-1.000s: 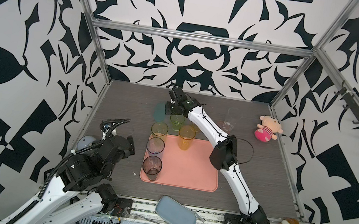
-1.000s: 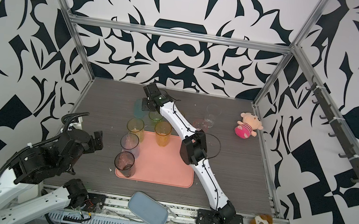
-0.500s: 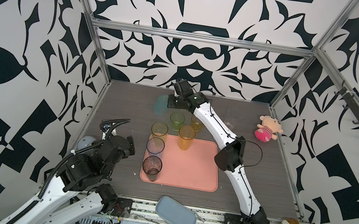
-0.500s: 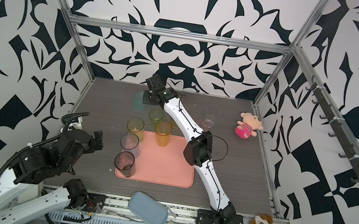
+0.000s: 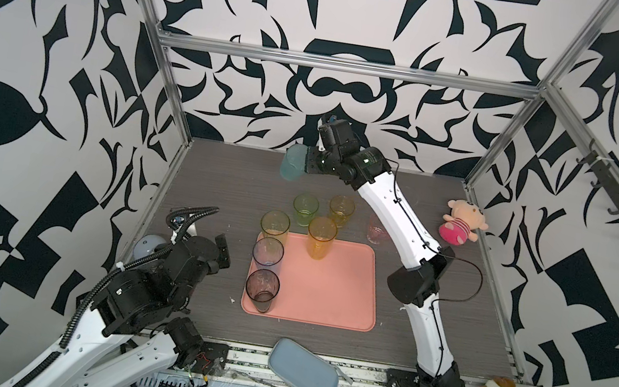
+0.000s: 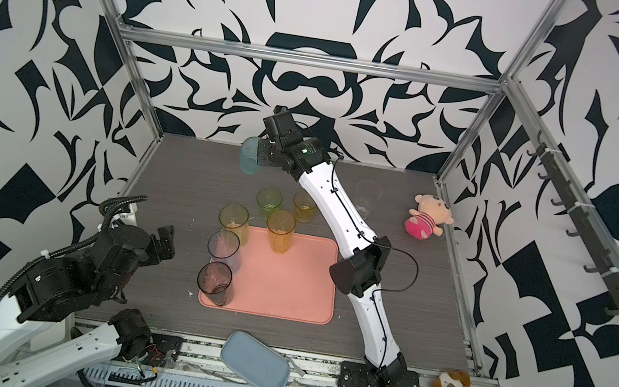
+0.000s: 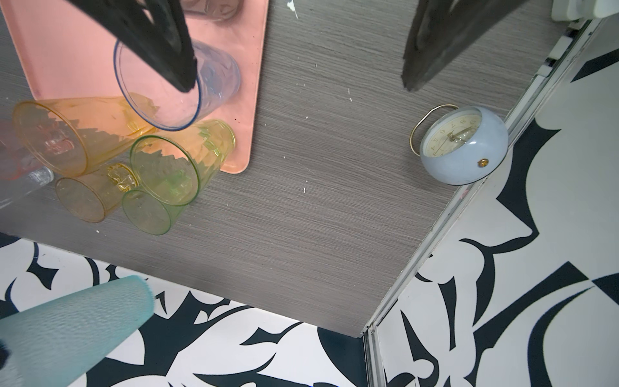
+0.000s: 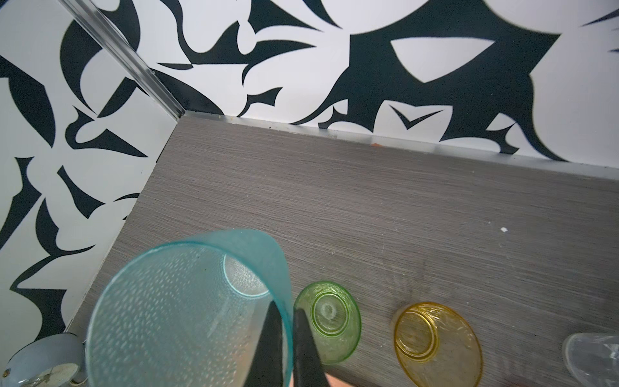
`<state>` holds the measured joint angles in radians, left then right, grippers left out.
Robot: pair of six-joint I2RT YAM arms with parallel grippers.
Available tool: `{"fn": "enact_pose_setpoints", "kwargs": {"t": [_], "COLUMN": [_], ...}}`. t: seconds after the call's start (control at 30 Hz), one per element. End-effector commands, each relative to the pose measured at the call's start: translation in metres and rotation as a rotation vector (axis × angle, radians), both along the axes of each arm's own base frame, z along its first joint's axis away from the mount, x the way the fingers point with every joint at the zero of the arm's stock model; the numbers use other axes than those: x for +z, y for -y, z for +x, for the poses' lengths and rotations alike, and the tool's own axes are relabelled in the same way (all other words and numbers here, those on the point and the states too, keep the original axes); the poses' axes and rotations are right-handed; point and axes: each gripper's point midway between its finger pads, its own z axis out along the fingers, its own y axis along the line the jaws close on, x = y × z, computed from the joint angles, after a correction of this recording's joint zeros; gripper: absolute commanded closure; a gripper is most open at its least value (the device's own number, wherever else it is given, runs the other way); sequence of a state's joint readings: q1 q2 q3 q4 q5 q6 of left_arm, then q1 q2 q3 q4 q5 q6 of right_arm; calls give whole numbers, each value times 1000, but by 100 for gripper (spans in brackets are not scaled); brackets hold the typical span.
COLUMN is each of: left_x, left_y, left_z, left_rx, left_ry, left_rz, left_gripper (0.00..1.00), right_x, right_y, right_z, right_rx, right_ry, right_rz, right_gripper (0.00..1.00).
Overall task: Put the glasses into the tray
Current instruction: 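Lift the teal dotted glass with the right gripper, then carry the teal dotted glass with the right gripper over the pink tray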
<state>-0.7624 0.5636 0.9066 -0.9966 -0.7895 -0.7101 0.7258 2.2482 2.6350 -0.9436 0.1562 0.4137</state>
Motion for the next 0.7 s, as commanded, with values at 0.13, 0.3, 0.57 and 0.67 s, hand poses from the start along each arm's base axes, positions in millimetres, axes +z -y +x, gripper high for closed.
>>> {"fn": "enact_pose_setpoints", "kwargs": {"t": [0.13,0.3,0.57,0.67], "left_x": [-7,-8,-8,-9], "left_y": [-5,-5,-3,-3], "left_z": [-3,-3,-2,-2], "left_rx": [19,18,15,13], "left_ry": [-16,-19,-22,-24], "left_rz": [18,20,19,19], "left_gripper": [0,1,0,0], "right_x": [53,60,64,61], "right_y": [46,68,105,119], "right_z": [-25,-42,-67,-77], "right_rx": [-36,-55,-102,-122], "right_ry": [81,75,84,87], "right_rz": [-39,-63,-107,-108], "right_gripper": [100,100,100,100]}}
